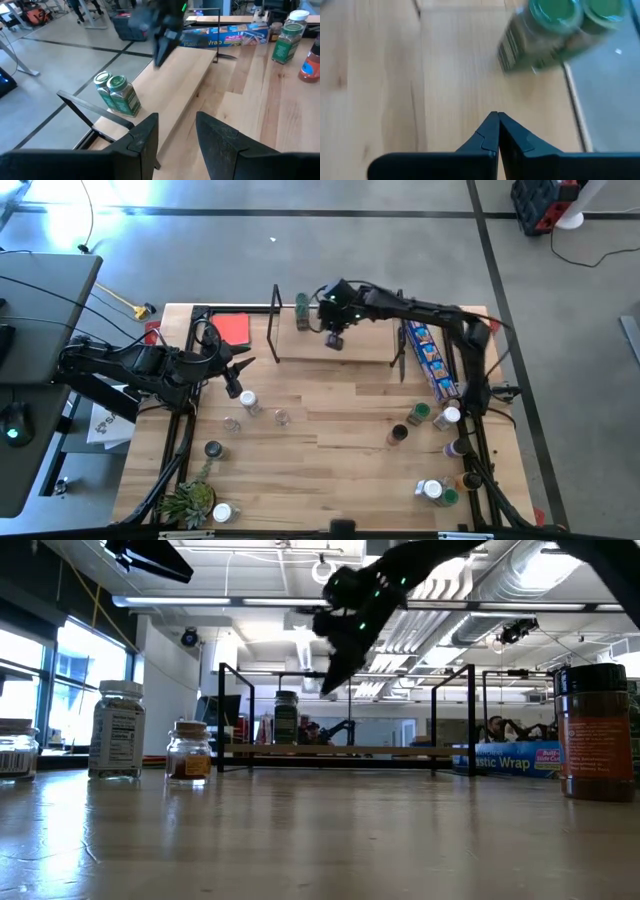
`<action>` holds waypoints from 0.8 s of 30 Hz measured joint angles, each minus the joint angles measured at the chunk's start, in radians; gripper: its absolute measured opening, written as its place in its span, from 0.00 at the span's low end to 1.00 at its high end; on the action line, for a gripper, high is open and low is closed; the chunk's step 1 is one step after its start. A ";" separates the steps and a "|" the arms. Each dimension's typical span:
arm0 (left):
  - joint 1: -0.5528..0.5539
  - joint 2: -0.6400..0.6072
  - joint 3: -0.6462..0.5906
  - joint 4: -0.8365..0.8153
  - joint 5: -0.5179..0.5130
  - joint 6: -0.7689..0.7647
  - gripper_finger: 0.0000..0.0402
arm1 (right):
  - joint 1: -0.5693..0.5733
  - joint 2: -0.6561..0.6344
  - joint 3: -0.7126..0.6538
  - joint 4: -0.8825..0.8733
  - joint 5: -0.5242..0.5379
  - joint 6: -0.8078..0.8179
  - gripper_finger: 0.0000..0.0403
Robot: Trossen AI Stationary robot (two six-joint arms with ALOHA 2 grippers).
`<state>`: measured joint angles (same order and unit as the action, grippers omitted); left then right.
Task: Shelf spices
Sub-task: Put the top green seasoning bottle on the shelf aligned with the other green seasoning bottles
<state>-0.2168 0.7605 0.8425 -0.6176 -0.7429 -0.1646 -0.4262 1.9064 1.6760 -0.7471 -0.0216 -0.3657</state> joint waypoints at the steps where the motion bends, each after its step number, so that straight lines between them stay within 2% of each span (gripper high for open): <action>1: 0.000 0.000 0.000 0.000 0.000 0.000 0.32 | 0.018 -0.041 -0.018 -0.038 0.022 -0.004 0.00; 7: 0.000 0.000 -0.024 -0.001 -0.007 0.000 0.32 | 0.165 -0.339 -0.237 -0.147 0.126 0.064 0.00; 12: 0.000 0.001 -0.094 0.113 -0.030 0.043 0.32 | 0.264 -0.582 -0.439 -0.172 -0.013 0.294 0.00; 16: 0.000 0.001 -0.127 0.185 -0.024 0.055 0.32 | 0.335 -0.690 -0.479 -0.307 -0.058 0.437 0.02; 19: 0.000 0.002 -0.145 0.220 -0.024 0.055 0.32 | 0.401 -0.698 -0.452 -0.450 -0.065 0.527 0.09; 24: 0.000 0.005 -0.154 0.229 -0.023 0.012 0.32 | 0.503 -0.688 -0.438 -0.656 -0.062 0.753 0.32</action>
<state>-0.2165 0.7652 0.6888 -0.3884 -0.7661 -0.1529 0.0768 1.2183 1.2382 -1.4033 -0.0835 0.3871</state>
